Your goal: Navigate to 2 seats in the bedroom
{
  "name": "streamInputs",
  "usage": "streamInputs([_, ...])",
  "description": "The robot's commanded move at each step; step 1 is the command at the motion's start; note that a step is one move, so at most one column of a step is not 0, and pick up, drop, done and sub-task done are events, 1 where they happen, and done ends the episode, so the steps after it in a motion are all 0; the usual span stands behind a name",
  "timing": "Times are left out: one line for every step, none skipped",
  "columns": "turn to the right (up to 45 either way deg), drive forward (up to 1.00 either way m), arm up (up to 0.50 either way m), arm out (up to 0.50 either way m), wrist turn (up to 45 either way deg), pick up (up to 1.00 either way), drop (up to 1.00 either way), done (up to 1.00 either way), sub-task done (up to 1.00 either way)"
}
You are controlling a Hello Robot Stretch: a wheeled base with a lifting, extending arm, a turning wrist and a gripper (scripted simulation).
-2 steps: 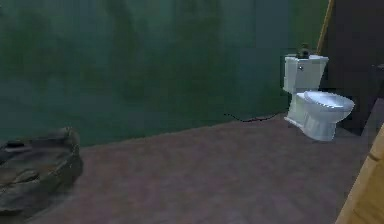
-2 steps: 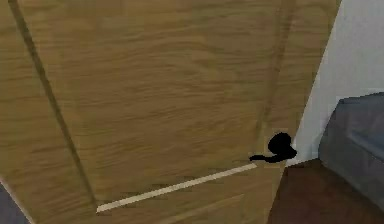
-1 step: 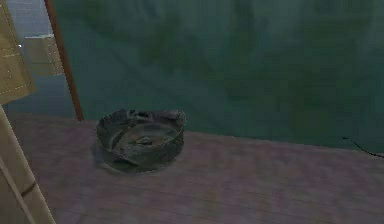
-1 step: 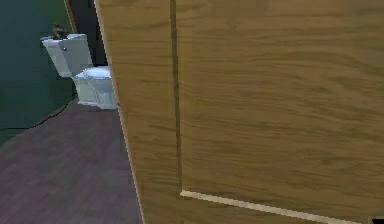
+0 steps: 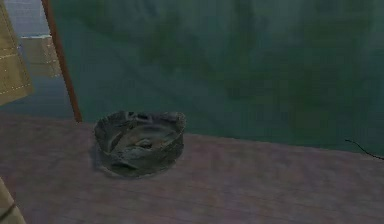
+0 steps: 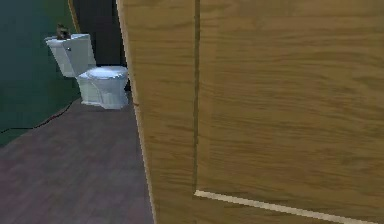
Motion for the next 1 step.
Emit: streamInputs([9.0,0.00,0.00,0.00,0.0,0.00,0.00,0.00,0.00])
